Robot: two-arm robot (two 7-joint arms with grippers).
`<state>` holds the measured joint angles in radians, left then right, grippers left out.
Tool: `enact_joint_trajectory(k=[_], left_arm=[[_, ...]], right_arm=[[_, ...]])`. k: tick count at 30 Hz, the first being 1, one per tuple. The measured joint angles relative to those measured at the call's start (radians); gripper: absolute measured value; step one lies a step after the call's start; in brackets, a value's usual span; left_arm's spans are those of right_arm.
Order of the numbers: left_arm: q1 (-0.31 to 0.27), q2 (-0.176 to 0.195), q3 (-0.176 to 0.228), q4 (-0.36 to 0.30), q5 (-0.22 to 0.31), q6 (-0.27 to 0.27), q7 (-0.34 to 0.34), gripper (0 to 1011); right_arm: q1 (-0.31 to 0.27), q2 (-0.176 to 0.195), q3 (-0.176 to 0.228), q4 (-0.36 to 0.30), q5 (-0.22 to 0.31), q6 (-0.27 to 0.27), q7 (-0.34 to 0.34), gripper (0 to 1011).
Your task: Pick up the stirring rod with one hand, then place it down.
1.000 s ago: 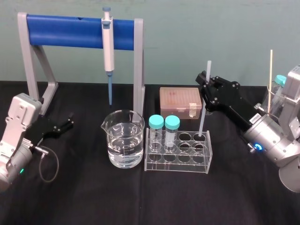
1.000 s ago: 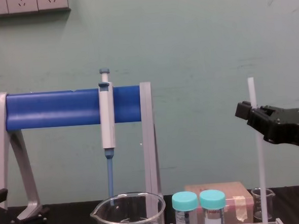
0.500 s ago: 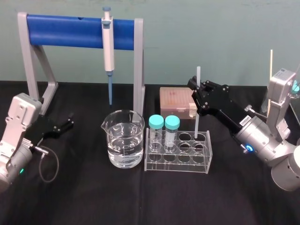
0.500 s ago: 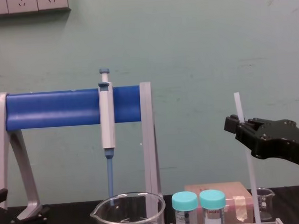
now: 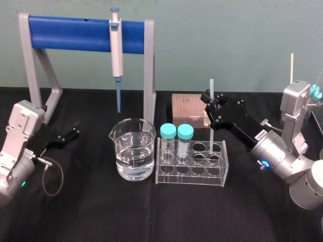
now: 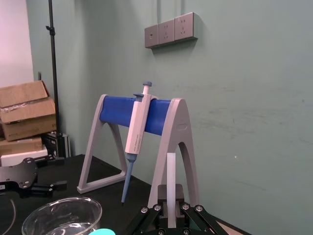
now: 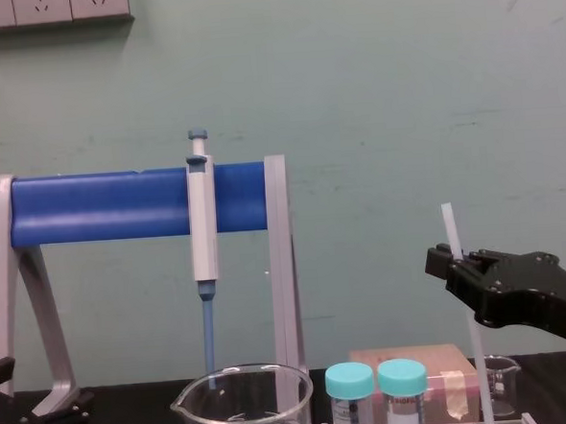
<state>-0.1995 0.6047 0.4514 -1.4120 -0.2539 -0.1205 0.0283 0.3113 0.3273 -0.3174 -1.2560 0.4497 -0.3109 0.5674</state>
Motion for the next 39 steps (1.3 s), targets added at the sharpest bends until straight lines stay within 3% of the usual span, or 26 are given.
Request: enact_joint_trajectory(k=[39], left_arm=[[0.0, 0.0, 0.0, 0.0, 0.0, 0.0, 0.0, 1000]], right_arm=[[-0.005, -0.022, -0.006, 0.06, -0.039, 0.007, -0.011, 79]])
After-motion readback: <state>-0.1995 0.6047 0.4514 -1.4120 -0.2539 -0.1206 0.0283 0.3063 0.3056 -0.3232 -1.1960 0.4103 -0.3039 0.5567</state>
